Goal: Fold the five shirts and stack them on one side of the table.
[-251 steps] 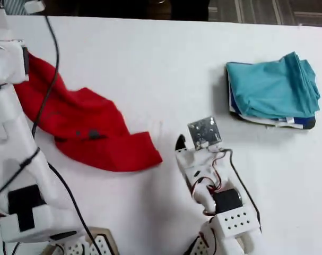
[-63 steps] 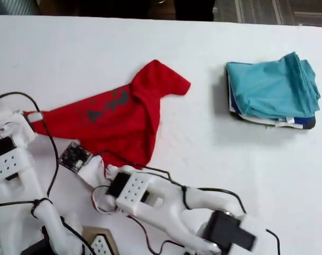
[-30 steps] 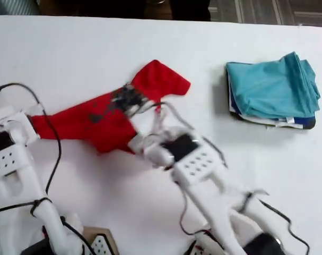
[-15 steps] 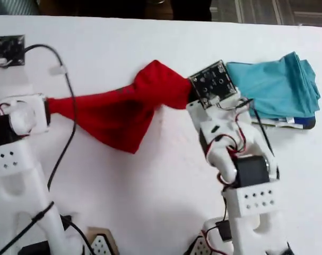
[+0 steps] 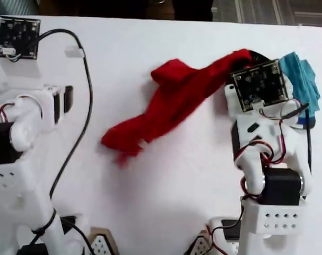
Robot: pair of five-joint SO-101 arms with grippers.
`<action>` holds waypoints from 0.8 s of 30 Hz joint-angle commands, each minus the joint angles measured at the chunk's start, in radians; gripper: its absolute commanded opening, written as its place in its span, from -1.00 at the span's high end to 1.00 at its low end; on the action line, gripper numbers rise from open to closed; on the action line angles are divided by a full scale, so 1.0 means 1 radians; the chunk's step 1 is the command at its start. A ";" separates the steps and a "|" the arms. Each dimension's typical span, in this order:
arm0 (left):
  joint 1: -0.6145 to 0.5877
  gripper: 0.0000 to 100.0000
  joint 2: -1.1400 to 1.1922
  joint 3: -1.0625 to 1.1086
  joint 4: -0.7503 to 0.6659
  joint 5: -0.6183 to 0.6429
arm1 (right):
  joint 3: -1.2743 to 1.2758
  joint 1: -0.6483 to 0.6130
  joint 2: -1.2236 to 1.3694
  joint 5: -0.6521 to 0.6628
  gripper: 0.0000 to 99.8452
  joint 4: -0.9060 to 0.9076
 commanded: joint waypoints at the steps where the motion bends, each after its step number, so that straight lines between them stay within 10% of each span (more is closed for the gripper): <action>1: 0.080 0.58 -0.014 0.044 0.038 -0.069 | -0.043 0.016 -0.030 0.008 0.96 -0.012; 10: 0.428 0.59 -0.014 0.611 -0.163 -0.150 | 0.098 0.016 -0.028 0.046 0.96 -0.008; 24: 0.557 0.39 0.017 1.021 -0.801 -0.006 | 0.295 0.125 -0.028 0.080 0.96 -0.220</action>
